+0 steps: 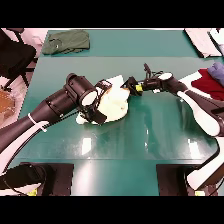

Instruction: Fold the shirts.

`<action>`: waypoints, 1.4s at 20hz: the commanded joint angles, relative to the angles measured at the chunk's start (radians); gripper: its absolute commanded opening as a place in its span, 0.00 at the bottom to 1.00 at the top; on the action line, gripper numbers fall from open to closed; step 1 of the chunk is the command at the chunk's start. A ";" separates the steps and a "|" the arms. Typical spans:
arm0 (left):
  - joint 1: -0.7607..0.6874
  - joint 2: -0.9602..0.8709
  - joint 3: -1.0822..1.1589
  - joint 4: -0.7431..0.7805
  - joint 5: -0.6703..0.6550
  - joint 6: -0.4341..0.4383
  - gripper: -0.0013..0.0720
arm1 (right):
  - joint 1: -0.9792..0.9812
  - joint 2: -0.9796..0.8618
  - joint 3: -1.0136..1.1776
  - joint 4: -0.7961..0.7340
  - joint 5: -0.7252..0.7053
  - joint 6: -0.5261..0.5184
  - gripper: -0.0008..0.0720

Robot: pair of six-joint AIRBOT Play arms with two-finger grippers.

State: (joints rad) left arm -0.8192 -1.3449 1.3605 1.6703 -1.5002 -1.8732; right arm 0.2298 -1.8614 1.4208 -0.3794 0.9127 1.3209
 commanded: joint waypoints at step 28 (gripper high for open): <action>0.274 0.277 0.165 0.037 -0.092 0.042 0.05 | 0.172 1.179 -0.283 -1.073 0.529 0.602 0.03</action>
State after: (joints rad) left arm -0.5453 -1.0538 1.6012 1.8259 -1.5944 -1.8797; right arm 0.3603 -0.6739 1.3270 -1.3388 1.4532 1.8355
